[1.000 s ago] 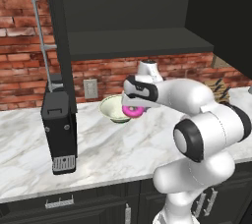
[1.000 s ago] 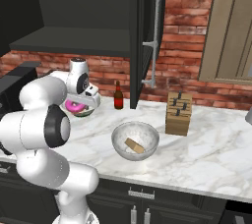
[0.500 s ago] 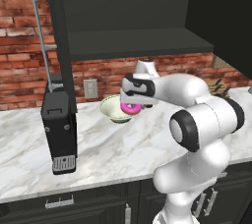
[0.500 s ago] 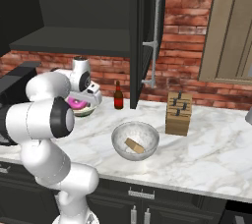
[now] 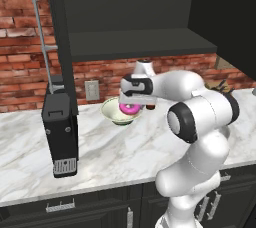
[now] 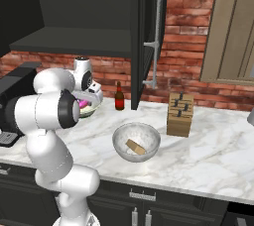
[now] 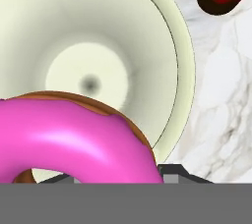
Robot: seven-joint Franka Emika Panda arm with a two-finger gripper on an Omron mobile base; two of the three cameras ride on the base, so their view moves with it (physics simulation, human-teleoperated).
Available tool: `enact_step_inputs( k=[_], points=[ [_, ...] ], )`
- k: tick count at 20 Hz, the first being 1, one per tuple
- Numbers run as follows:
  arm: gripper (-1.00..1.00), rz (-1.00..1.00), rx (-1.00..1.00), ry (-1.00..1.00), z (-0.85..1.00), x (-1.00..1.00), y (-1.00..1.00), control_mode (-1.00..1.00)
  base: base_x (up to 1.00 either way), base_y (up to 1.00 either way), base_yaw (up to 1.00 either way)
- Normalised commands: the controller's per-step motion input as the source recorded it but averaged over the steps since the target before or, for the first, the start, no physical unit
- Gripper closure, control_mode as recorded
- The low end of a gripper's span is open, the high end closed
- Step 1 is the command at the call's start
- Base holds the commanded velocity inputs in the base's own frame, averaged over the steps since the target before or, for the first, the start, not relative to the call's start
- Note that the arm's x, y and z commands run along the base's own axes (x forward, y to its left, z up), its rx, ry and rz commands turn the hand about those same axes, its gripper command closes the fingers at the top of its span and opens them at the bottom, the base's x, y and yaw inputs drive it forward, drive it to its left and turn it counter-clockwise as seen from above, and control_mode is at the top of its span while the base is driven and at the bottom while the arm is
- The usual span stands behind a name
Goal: Pick both bowls and place them on the counter. Then place the cream cheese stick in one bowl and place the donut in the other bowl.
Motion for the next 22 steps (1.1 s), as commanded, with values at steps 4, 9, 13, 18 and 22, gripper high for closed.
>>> enact_step_inputs(
  k=[4,9,13,18,22],
  points=[
    [1.0,0.0,-0.02,0.0,-0.24,0.23,0.1,-1.0,0.0,0.0,0.0],
    [1.0,0.0,-0.04,0.01,-0.29,0.15,0.11,-1.0,0.0,0.0,0.0],
    [1.0,0.0,-0.04,0.01,-0.27,0.2,0.12,-1.0,0.0,0.0,0.0],
    [1.0,0.0,0.0,0.0,-0.14,0.08,0.04,-1.0,0.0,0.0,0.0],
    [1.0,0.0,0.0,0.0,-0.09,0.01,0.0,-1.0,0.0,0.0,0.0]
  ],
)
